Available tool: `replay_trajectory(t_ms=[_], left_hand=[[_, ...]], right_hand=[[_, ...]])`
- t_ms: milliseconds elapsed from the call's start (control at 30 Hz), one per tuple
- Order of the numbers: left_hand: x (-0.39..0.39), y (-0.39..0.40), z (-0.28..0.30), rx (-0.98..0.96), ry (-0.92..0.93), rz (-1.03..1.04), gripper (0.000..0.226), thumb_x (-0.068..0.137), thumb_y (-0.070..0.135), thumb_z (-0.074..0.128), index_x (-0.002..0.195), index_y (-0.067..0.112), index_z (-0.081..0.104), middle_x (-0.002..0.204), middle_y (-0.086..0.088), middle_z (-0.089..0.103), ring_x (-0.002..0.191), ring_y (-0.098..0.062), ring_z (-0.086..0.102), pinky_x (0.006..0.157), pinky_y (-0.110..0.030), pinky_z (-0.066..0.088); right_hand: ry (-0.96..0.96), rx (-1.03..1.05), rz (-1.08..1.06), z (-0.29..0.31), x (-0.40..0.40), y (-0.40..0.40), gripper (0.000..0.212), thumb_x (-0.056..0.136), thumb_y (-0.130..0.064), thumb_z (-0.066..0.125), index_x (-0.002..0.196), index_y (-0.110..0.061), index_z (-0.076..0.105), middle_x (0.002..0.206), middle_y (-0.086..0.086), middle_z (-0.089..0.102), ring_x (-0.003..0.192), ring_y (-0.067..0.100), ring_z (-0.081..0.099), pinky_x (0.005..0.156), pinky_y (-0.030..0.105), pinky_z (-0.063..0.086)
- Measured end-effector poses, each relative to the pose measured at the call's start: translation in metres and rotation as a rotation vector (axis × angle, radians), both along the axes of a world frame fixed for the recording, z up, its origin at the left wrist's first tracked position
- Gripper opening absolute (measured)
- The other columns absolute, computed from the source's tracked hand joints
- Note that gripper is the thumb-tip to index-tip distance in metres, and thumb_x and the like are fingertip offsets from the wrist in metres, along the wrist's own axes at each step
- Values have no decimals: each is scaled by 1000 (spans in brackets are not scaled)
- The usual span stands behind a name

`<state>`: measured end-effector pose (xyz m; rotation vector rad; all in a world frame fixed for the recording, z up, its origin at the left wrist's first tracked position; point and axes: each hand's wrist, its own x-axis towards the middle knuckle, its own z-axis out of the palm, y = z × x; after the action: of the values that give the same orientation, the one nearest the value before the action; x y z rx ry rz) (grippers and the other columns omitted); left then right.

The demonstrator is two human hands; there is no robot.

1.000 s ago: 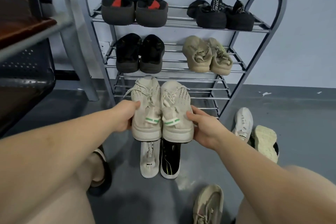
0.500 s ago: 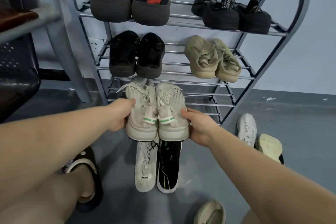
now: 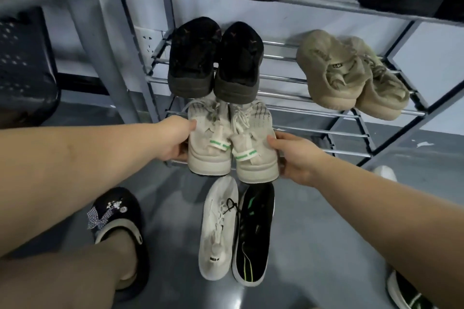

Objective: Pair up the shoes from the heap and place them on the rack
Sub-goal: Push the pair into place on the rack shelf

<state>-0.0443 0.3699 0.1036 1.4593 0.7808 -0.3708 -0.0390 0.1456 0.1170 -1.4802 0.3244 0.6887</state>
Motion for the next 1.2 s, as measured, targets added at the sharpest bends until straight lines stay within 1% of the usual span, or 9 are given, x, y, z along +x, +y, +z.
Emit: replay_trajectory(t_ms=[133,400,500,633,733,867,967,1100,1200], left_hand=[[15,5,-13,-27,24,-5,23,101,26,38,102,13,57,96,-6,63,82,-21,59,67,-35,50],[43,16,-15,23,61,-99,26,101,24,39,85,12,55,79,-5,57,71,-17,54,65,-32,49],[54,23,-16,58,47,-151,21,100,27,43,97,12,58,85,-3,59,74,-16,55,67,-31,49],[65,25,-25,171,-24,-95,30,99,32,45,113,9,58,90,-6,62,76,-19,57,67,-32,49],[62,26,-33,319,24,-175,47,95,43,48,127,9,52,116,-5,59,103,-23,57,81,-33,50],[51,27,-32,555,65,-417,74,87,66,39,143,18,37,145,-6,43,132,-25,42,112,-41,32],[42,27,-26,555,48,-507,81,82,75,26,147,27,28,151,-6,35,138,-25,34,116,-40,23],[28,33,-29,721,-33,-698,114,55,90,43,149,32,15,154,1,30,141,-22,29,117,-38,22],[23,33,-33,861,0,-820,123,58,71,68,150,30,-2,156,-2,24,144,-24,20,116,-37,23]], right_hand=[[-43,-80,27,-21,20,5,28,97,-17,51,124,-20,57,92,0,66,79,18,60,75,35,52],[-36,-72,-3,-55,49,19,38,96,-10,53,134,-10,52,108,8,67,73,14,66,58,27,53],[-132,-127,4,-65,59,22,33,93,-11,57,127,-9,60,99,5,69,66,10,64,54,20,49],[-205,-173,56,-68,64,30,33,90,-19,64,122,-10,62,102,2,69,77,11,64,69,22,52],[-225,-286,197,-69,64,32,59,79,-45,71,128,-14,58,111,-4,68,91,10,65,78,21,51],[-229,-412,349,-71,67,28,132,31,-77,78,143,-20,40,134,-5,58,120,15,57,107,33,42],[-273,-488,422,-78,71,23,145,16,-85,73,144,-27,37,139,-9,52,131,17,47,111,39,36],[-388,-625,549,-71,60,19,128,34,-80,74,145,-30,31,138,-6,49,134,24,37,112,42,33],[-483,-793,610,-69,50,19,122,52,-65,78,150,-29,15,142,0,44,138,29,27,112,41,30]])
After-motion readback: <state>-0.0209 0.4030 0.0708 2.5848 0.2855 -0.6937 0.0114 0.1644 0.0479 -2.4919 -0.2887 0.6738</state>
